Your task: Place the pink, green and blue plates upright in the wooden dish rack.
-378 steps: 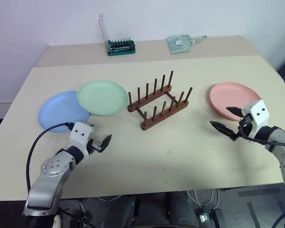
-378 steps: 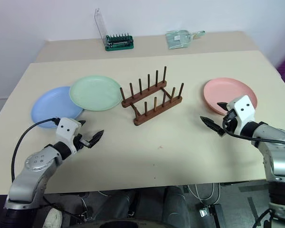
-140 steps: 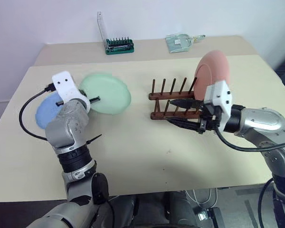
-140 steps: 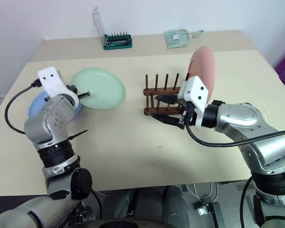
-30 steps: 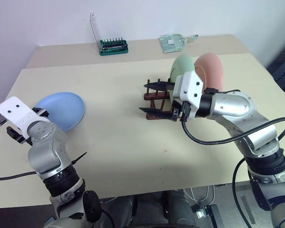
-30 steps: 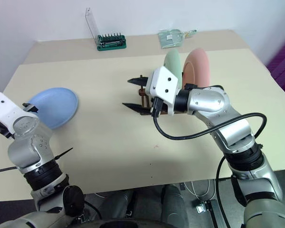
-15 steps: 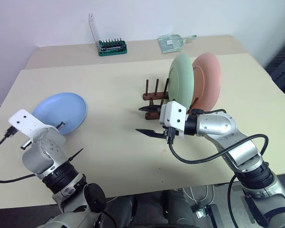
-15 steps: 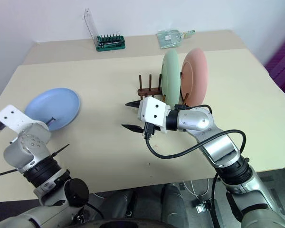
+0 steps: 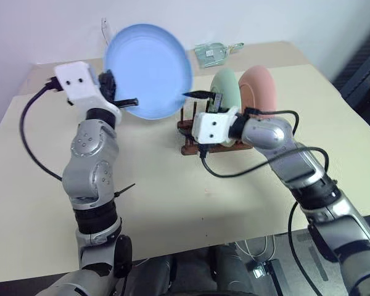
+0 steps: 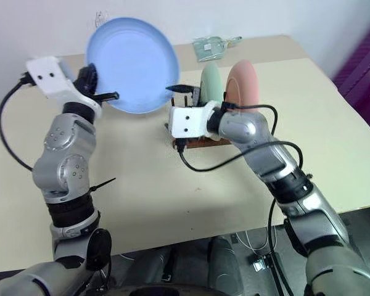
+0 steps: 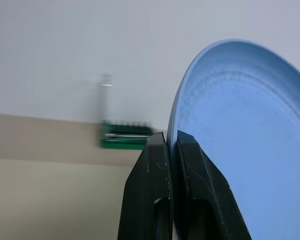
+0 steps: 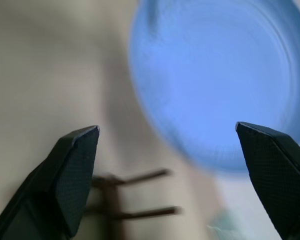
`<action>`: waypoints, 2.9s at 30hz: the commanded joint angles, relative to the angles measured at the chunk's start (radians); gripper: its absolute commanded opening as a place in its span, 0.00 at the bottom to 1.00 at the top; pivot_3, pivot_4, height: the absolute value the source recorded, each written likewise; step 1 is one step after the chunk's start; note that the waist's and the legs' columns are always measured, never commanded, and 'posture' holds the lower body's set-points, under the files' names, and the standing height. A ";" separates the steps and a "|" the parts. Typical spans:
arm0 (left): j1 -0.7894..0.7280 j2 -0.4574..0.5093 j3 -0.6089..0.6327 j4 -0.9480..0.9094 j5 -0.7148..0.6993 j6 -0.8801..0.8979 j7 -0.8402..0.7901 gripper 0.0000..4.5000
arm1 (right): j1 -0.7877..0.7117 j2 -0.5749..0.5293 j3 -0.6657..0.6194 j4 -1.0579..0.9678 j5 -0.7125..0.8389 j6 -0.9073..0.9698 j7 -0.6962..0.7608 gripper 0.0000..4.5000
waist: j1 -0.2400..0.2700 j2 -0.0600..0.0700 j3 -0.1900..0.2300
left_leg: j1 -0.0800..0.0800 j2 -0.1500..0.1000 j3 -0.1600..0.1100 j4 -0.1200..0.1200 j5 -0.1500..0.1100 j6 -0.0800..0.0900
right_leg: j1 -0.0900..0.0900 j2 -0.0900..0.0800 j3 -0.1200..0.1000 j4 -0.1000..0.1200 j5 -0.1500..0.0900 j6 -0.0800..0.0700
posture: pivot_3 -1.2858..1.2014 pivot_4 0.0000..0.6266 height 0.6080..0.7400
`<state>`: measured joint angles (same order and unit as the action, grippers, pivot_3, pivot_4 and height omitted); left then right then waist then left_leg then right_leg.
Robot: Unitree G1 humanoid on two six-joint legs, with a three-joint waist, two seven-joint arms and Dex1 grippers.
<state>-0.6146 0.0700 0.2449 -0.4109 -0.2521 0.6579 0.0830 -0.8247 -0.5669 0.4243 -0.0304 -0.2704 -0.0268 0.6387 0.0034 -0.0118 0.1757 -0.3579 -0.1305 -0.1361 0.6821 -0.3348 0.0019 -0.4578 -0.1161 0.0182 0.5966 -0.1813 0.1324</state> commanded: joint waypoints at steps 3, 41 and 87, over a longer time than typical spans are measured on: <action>-0.042 -0.020 -0.006 -0.084 -0.059 0.045 0.015 0.00 | -0.045 0.019 0.005 0.103 -0.121 -0.144 -0.065 0.99 | 0.001 0.000 0.000 | -0.001 0.000 0.000 0.000 0.000 0.000 | 0.000 0.000 0.000 -0.001 0.000 0.000 | 0.52 0.24 0.98; 0.243 0.317 -0.040 0.193 0.014 -0.303 -0.184 0.66 | -0.005 0.341 -0.375 -0.344 0.889 0.568 -0.060 0.00 | -0.008 0.000 0.000 | -0.001 0.003 -0.003 0.001 -0.001 -0.002 | 0.000 0.004 -0.001 0.000 0.002 -0.004 | 0.52 0.24 0.98; 0.483 0.401 -0.233 -0.024 -0.119 -0.108 -0.560 0.67 | 0.200 -0.170 -0.552 -0.496 0.922 0.680 0.025 0.65 | 0.004 0.005 -0.001 | 0.000 0.005 0.003 -0.001 -0.002 0.000 | -0.002 0.004 0.000 -0.002 0.002 -0.004 | 0.52 0.24 0.98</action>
<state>-0.1322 0.4675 -0.0126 -0.4312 -0.3850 0.5758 -0.4827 -0.6531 -0.7083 -0.0261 -0.4832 0.6015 0.6507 0.6225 0.0072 -0.0064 0.1750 -0.3580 -0.1257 -0.1331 0.6813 -0.3372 0.0023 -0.4592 -0.1121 0.0185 0.5944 -0.1789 0.1279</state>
